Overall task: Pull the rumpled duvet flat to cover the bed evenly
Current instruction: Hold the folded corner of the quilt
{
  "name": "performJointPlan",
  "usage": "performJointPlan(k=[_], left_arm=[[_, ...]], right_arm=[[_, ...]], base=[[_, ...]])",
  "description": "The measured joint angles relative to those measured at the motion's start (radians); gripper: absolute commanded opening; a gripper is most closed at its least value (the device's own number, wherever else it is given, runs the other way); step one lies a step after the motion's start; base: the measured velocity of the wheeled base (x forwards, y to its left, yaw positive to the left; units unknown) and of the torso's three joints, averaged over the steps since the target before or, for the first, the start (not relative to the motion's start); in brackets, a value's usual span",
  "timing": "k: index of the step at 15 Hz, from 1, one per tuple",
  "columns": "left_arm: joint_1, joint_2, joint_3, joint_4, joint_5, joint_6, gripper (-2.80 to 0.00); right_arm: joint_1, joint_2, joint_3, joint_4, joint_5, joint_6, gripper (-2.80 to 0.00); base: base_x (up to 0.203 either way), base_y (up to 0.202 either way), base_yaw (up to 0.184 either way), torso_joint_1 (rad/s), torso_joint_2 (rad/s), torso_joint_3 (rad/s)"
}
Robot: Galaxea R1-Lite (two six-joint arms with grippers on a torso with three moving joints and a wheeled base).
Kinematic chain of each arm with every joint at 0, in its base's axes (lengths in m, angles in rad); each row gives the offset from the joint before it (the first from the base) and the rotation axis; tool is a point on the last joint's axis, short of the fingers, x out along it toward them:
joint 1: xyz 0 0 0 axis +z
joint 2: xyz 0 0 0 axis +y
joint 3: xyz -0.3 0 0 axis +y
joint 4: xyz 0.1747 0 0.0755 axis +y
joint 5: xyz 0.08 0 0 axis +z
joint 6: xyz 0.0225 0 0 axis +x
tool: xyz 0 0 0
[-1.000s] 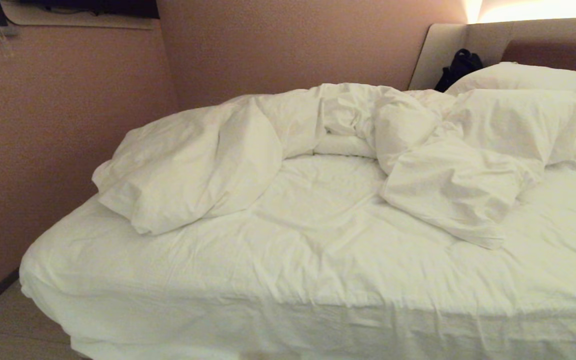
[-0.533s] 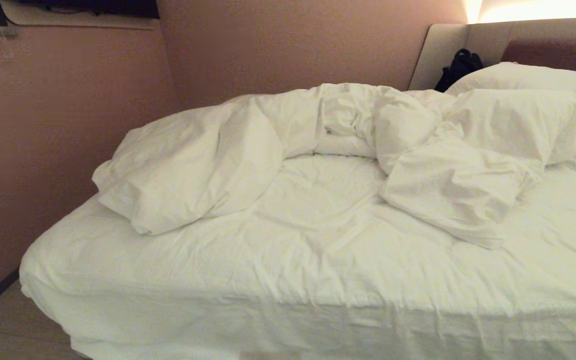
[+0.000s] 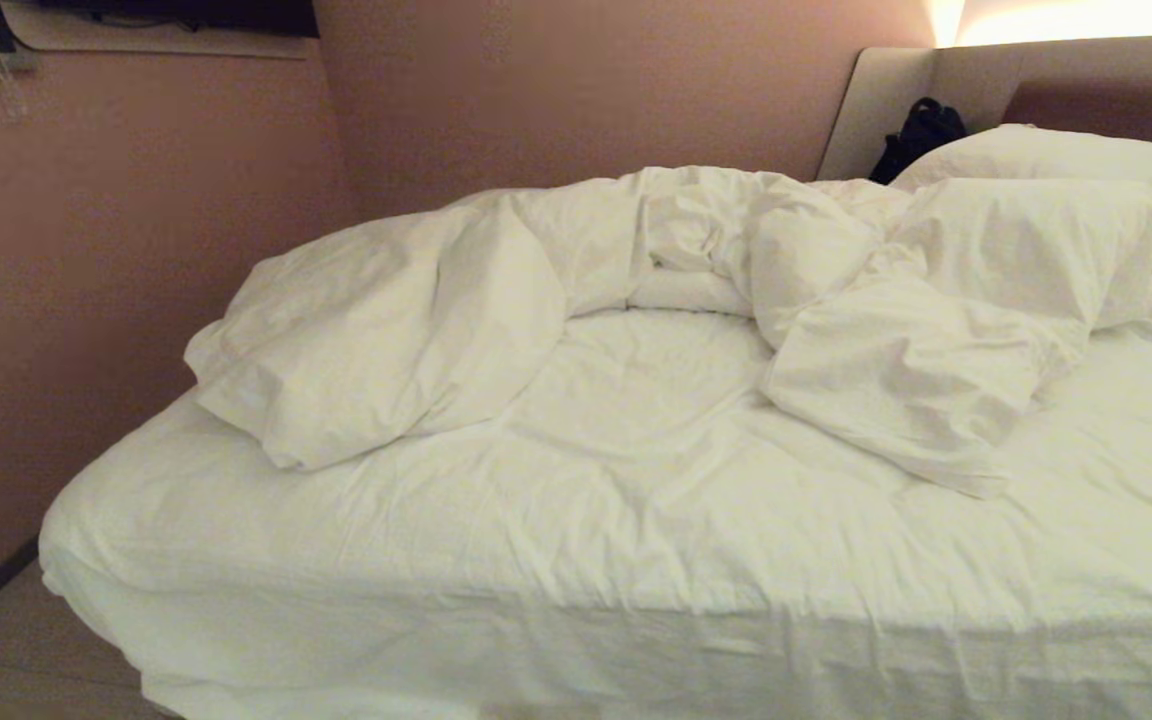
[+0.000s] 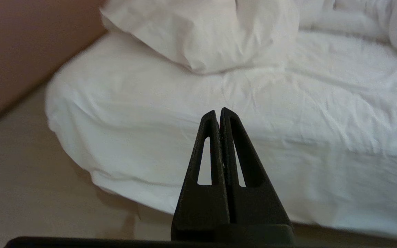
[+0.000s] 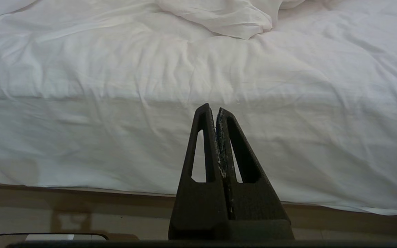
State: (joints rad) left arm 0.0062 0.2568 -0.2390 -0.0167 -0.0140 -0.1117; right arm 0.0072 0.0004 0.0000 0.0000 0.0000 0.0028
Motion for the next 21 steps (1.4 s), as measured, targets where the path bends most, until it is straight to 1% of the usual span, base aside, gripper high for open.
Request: performJointPlan(k=[2, 4, 6, 9, 11, 14, 16, 18, 19, 21], left_arm=[[-0.001, 0.154, -0.056, -0.029, -0.014, -0.032, -2.80], [-0.001, 0.336, -0.123, -0.086, -0.019, -0.079, -2.80], [-0.001, 0.523, -0.187, -0.165, -0.023, -0.128, -2.80], [-0.001, 0.792, -0.271, -0.309, -0.026, -0.185, -2.80], [0.000, 0.957, -0.330, -0.409, -0.026, -0.211, -2.80], [0.002, 1.176, -0.447, -0.526, -0.023, -0.224, -2.80], [0.003, 1.307, -0.550, -0.550, -0.019, -0.232, -2.80], [0.005, 1.422, -0.644, -0.552, -0.017, -0.276, -2.80], [0.007, 1.470, -0.679, -0.552, -0.017, -0.302, -2.80], [0.010, 1.540, -0.732, -0.551, -0.017, -0.316, -2.80]], right_arm=[[0.000, 0.000, 0.000, 0.000, 0.000, 0.000, -2.80], [0.000, 0.000, 0.000, 0.000, 0.000, 0.000, -2.80], [0.000, 0.000, 0.000, 0.000, 0.000, 0.000, -2.80], [0.000, 0.000, 0.000, 0.000, 0.000, 0.000, -2.80], [0.000, 0.000, 0.000, 0.000, 0.000, 0.000, -2.80], [0.000, 0.000, 0.000, 0.000, 0.000, 0.000, -2.80], [0.000, 0.000, 0.000, 0.000, 0.000, 0.000, -2.80], [0.000, 0.000, 0.000, 0.000, 0.000, 0.000, -2.80], [0.000, 0.000, 0.000, 0.000, 0.000, 0.001, -2.80], [0.000, 0.000, 0.000, 0.000, 0.000, 0.000, -2.80]], base=[[0.000, 0.000, 0.000, 0.000, 0.00, 0.000], [0.000, 0.000, 0.000, 0.000, 0.00, 0.000], [0.000, 0.000, 0.000, 0.000, 0.00, 0.000], [0.000, 0.000, 0.000, 0.000, 0.00, 0.000], [0.000, 0.000, 0.000, 0.000, 0.00, 0.000], [0.000, 0.000, 0.000, 0.000, 0.00, 0.000], [0.000, 0.000, 0.000, 0.000, 0.00, 0.000], [0.000, 0.000, 0.000, 0.000, 0.00, 0.000], [0.000, 0.000, 0.000, 0.000, 0.00, 0.000], [0.000, 0.000, 0.000, 0.000, 0.00, 0.000]])
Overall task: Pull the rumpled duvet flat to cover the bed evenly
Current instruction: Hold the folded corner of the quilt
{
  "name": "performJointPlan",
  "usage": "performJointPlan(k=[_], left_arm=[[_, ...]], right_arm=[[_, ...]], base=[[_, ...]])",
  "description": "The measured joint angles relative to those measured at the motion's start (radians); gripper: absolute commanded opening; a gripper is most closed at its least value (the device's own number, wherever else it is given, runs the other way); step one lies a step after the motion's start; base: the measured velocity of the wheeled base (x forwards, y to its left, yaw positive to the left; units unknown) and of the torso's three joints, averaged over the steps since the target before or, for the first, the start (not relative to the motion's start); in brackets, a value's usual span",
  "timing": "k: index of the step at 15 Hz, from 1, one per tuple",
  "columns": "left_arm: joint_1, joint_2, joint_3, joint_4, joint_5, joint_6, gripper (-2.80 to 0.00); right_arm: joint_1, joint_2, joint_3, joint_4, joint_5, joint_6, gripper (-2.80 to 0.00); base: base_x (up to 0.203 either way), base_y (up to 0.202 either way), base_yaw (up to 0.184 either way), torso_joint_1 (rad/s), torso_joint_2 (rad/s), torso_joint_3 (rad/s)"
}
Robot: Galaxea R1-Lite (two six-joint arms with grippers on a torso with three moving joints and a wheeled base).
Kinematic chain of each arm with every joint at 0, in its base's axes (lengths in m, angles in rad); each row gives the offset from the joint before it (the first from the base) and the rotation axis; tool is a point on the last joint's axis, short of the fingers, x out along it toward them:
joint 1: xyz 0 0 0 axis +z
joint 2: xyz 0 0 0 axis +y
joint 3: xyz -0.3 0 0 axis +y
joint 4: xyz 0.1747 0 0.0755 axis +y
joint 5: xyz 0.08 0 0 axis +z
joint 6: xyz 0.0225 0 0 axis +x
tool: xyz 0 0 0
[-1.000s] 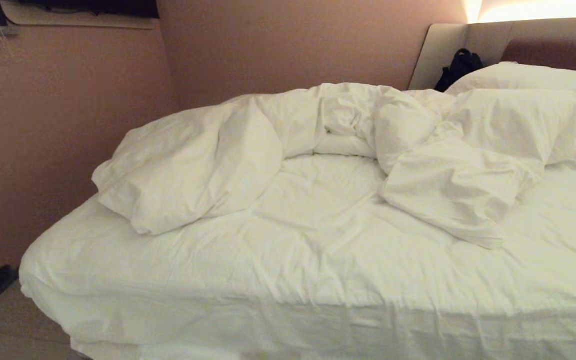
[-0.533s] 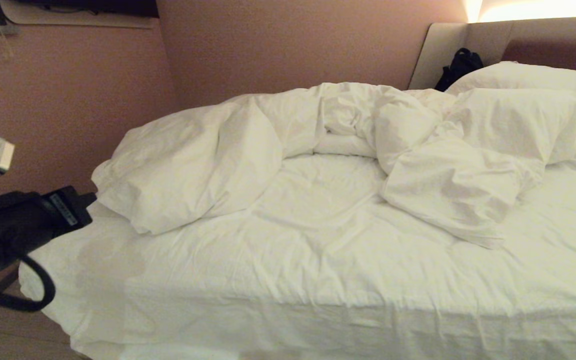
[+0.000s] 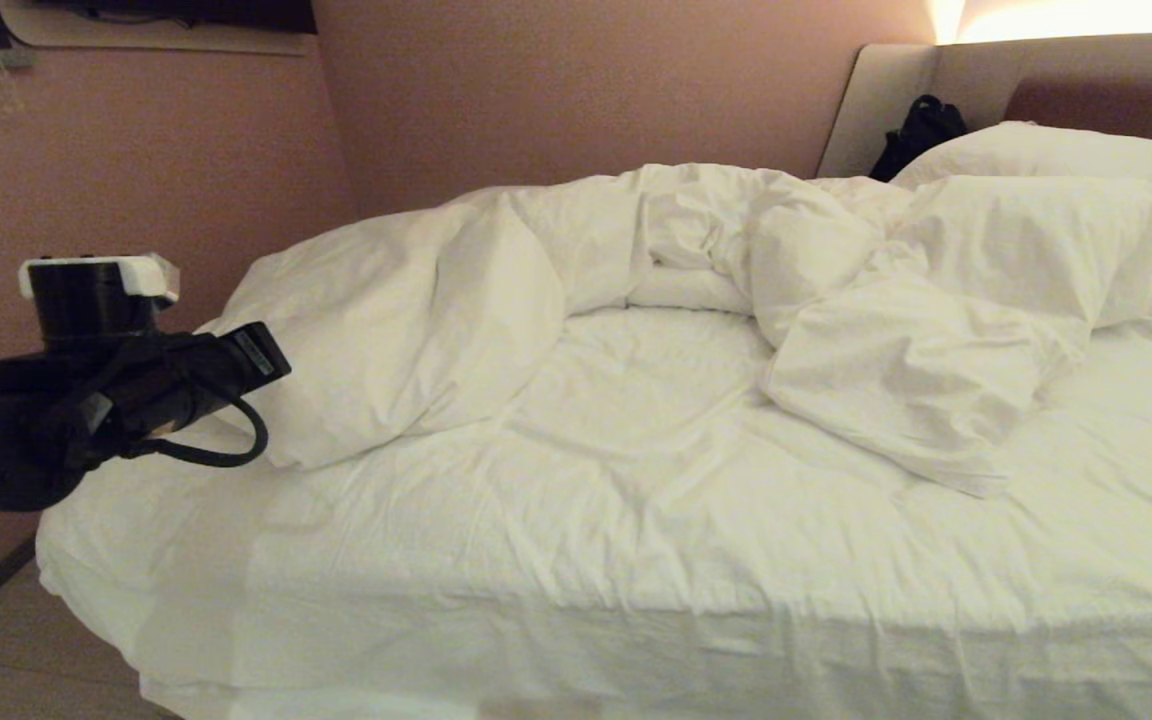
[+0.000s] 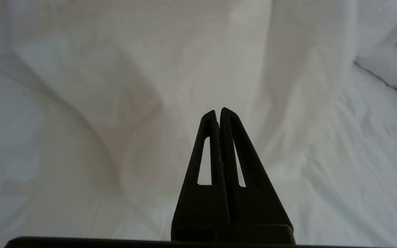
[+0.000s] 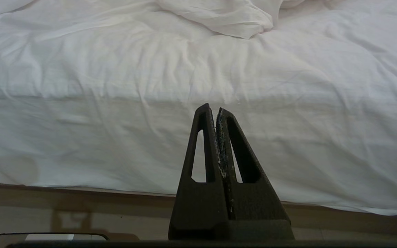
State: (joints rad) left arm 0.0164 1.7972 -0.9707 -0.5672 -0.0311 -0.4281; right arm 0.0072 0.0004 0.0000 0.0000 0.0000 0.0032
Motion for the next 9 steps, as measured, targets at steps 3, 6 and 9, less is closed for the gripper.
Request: performJointPlan(k=[3, 6, 9], left_arm=[[0.001, 0.080, -0.047, 0.004, 0.001, -0.006, -2.80], [0.003, 0.112, -0.062, 0.013, 0.001, -0.020, -2.80], [0.014, 0.111, -0.080, 0.064, 0.000, -0.039, -2.80]], right_arm=[[0.000, 0.000, 0.000, 0.000, 0.000, 0.000, -2.80], [0.000, 0.000, 0.000, 0.000, 0.000, 0.000, -2.80], [0.000, 0.000, 0.000, 0.000, 0.000, 0.000, -2.80]], base=[[0.000, 0.000, 0.000, 0.000, 0.00, 0.000], [0.000, 0.000, 0.000, 0.000, 0.00, 0.000], [0.000, 0.000, 0.000, 0.000, 0.00, 0.000]])
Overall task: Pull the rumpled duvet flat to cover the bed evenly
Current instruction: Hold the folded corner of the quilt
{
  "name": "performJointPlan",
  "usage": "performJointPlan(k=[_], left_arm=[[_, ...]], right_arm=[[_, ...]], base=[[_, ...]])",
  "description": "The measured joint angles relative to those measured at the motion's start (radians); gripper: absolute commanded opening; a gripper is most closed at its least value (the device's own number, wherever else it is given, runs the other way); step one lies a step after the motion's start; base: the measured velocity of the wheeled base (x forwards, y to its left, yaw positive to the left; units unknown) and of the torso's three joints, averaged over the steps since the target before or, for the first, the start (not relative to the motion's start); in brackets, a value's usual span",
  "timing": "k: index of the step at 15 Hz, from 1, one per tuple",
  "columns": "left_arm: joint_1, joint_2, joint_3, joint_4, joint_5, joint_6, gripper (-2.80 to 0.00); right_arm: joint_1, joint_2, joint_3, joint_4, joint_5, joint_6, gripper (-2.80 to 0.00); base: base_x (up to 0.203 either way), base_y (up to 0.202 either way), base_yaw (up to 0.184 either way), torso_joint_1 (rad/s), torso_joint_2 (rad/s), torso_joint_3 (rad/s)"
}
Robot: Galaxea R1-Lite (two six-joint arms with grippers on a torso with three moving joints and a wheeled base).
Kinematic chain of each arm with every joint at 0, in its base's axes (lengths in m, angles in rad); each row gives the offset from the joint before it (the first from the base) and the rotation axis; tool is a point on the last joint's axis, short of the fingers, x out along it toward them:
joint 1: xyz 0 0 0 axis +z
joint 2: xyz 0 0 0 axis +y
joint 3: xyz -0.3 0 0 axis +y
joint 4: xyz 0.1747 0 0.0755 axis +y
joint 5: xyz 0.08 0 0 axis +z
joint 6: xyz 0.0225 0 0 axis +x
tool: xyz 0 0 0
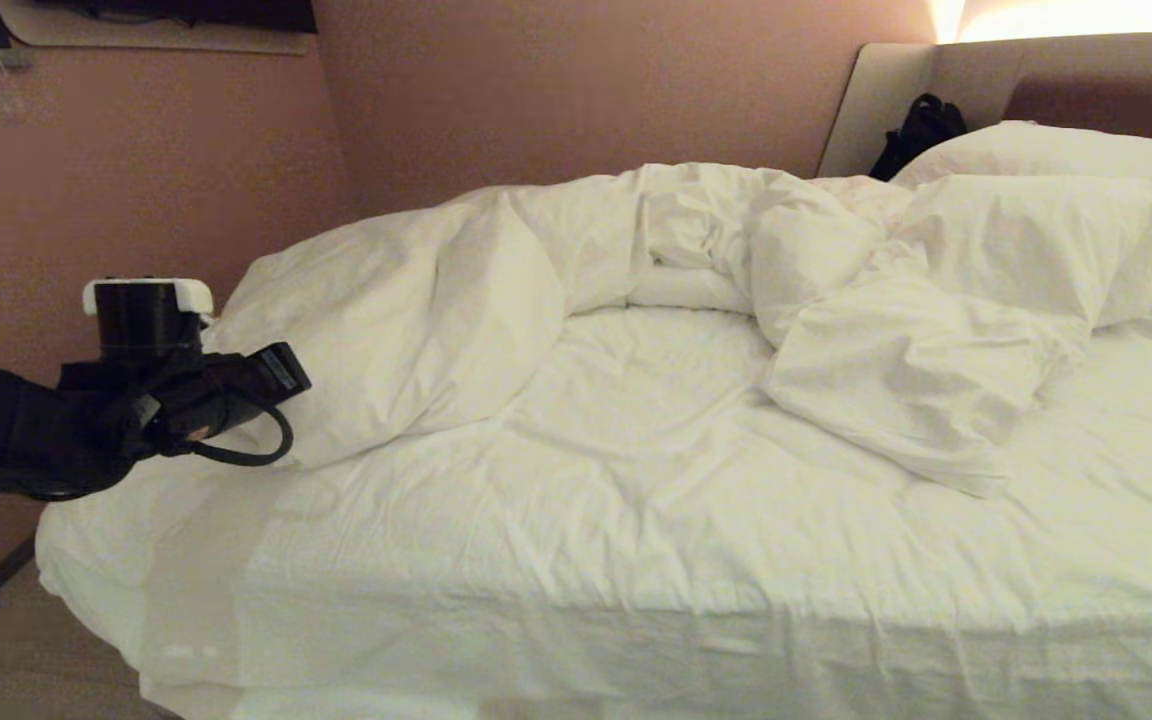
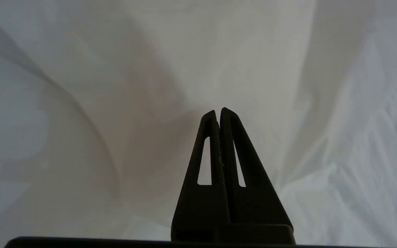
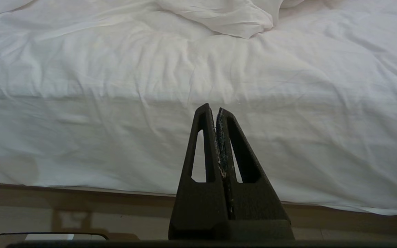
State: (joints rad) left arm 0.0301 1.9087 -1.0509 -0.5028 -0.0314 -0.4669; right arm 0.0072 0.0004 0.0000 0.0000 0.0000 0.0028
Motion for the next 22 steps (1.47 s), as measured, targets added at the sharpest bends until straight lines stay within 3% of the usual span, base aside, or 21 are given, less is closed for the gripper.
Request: performJointPlan(k=[4, 5, 6, 8, 12, 15, 19, 22], left_arm=[[0.020, 0.003, -0.027, 0.031, -0.009, -0.026, -2.80], [0.021, 0.004, -0.028, 0.032, -0.010, -0.027, -0.42], [0.021, 0.006, -0.028, 0.035, -0.010, -0.027, 0.00], [0.022, 0.009, -0.029, 0.040, -0.015, -0.029, 0.00], [0.021, 0.021, -0.050, 0.044, -0.088, -0.127, 0.00], [0.022, 0.047, -0.066, 0.056, -0.097, -0.146, 0.00], [0.023, 0.062, -0.102, 0.145, -0.064, -0.145, 0.00], [0.024, 0.059, -0.164, 0.267, 0.024, -0.140, 0.00]], right_arm=[[0.000, 0.000, 0.000, 0.000, 0.000, 0.000, -2.80], [0.000, 0.000, 0.000, 0.000, 0.000, 0.000, -2.80], [0.000, 0.000, 0.000, 0.000, 0.000, 0.000, -2.80], [0.000, 0.000, 0.000, 0.000, 0.000, 0.000, -2.80], [0.000, 0.000, 0.000, 0.000, 0.000, 0.000, -2.80], [0.000, 0.000, 0.000, 0.000, 0.000, 0.000, -2.80], [0.000, 0.000, 0.000, 0.000, 0.000, 0.000, -2.80], [0.000, 0.000, 0.000, 0.000, 0.000, 0.000, -2.80]], base=[[0.000, 0.000, 0.000, 0.000, 0.00, 0.000], [0.000, 0.000, 0.000, 0.000, 0.00, 0.000], [0.000, 0.000, 0.000, 0.000, 0.00, 0.000], [0.000, 0.000, 0.000, 0.000, 0.00, 0.000], [0.000, 0.000, 0.000, 0.000, 0.00, 0.000], [0.000, 0.000, 0.000, 0.000, 0.00, 0.000], [0.000, 0.000, 0.000, 0.000, 0.00, 0.000], [0.000, 0.000, 0.000, 0.000, 0.00, 0.000]])
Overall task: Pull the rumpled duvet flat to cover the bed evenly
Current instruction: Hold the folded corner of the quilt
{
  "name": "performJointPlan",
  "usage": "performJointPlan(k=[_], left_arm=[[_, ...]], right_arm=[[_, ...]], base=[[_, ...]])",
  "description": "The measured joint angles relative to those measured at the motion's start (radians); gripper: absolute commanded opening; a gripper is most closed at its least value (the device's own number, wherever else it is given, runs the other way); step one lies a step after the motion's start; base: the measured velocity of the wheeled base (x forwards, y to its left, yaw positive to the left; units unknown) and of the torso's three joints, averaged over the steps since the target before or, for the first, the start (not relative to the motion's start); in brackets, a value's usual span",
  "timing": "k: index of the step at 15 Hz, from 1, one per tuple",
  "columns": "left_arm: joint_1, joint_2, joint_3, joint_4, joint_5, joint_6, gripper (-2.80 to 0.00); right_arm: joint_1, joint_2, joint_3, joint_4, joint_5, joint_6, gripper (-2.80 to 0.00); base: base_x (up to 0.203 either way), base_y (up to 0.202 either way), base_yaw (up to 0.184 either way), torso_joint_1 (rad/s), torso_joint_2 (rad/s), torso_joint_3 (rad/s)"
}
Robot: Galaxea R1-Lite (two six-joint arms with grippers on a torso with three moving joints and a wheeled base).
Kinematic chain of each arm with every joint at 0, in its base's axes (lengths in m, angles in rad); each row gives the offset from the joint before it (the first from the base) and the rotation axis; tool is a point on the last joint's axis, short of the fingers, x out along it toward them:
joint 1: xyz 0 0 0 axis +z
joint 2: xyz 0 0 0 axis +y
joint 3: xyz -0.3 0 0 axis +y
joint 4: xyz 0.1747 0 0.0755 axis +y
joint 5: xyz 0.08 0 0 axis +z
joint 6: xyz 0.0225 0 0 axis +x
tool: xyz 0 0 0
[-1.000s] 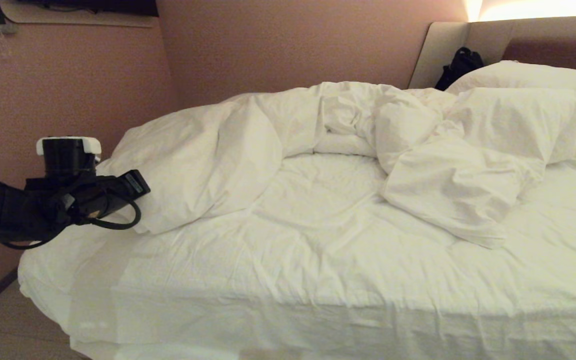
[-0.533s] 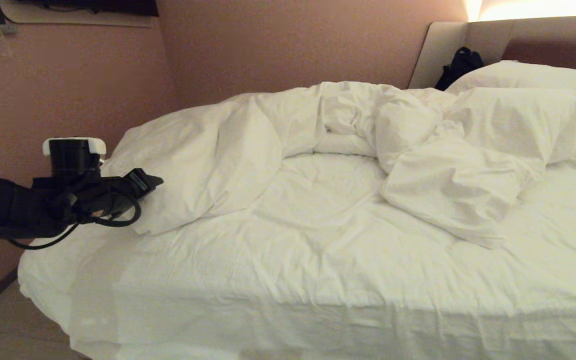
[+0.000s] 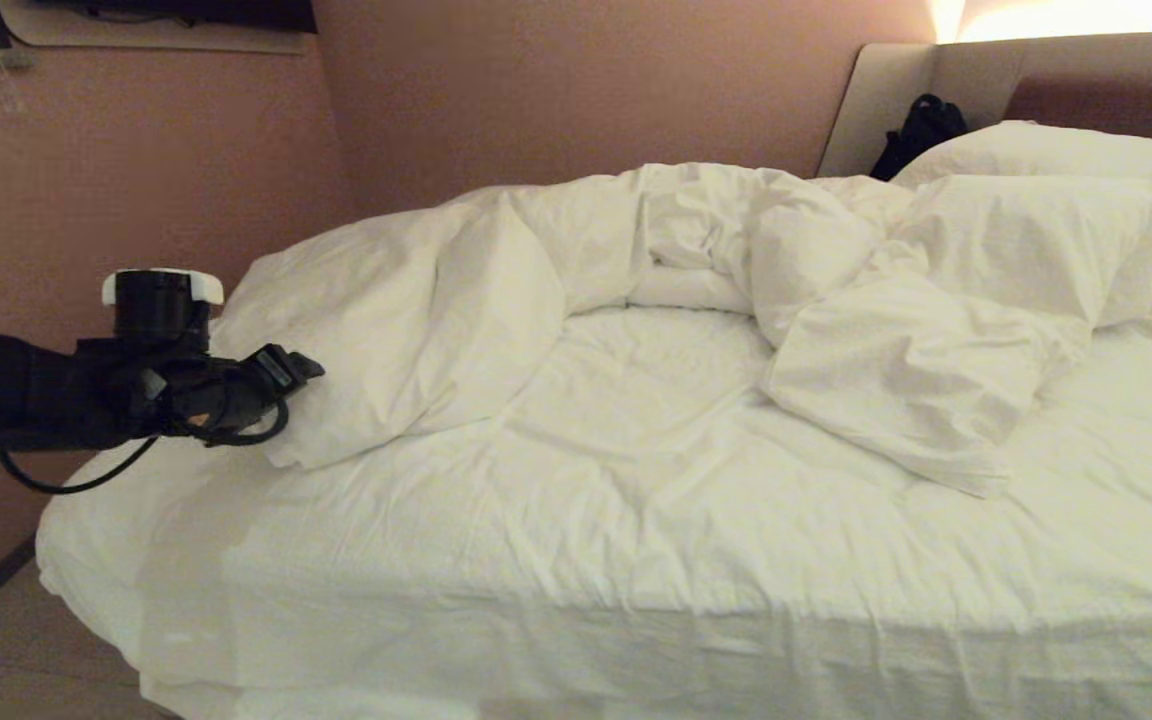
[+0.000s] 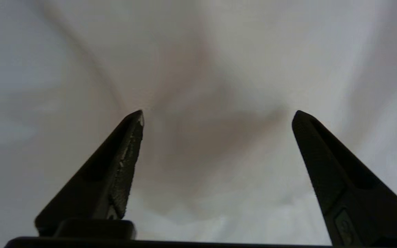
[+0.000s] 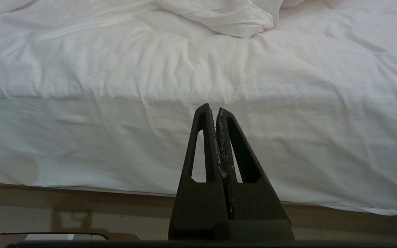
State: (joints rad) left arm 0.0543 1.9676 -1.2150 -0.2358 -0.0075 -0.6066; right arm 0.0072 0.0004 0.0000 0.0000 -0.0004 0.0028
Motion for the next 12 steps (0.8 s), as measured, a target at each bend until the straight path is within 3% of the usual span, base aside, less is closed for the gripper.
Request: performJointPlan(k=[3, 8, 12], left_arm=[[-0.001, 0.044, -0.042, 0.024, 0.083, 0.004, 0.00], [-0.001, 0.127, -0.067, 0.016, 0.082, -0.005, 0.00], [-0.001, 0.164, -0.055, -0.070, 0.071, -0.008, 0.00]], right_arm=[[0.000, 0.000, 0.000, 0.000, 0.000, 0.000, -2.80], [0.000, 0.000, 0.000, 0.000, 0.000, 0.000, -2.80], [0.000, 0.000, 0.000, 0.000, 0.000, 0.000, -2.80]], base=[[0.000, 0.000, 0.000, 0.000, 0.00, 0.000], [0.000, 0.000, 0.000, 0.000, 0.00, 0.000], [0.000, 0.000, 0.000, 0.000, 0.00, 0.000]])
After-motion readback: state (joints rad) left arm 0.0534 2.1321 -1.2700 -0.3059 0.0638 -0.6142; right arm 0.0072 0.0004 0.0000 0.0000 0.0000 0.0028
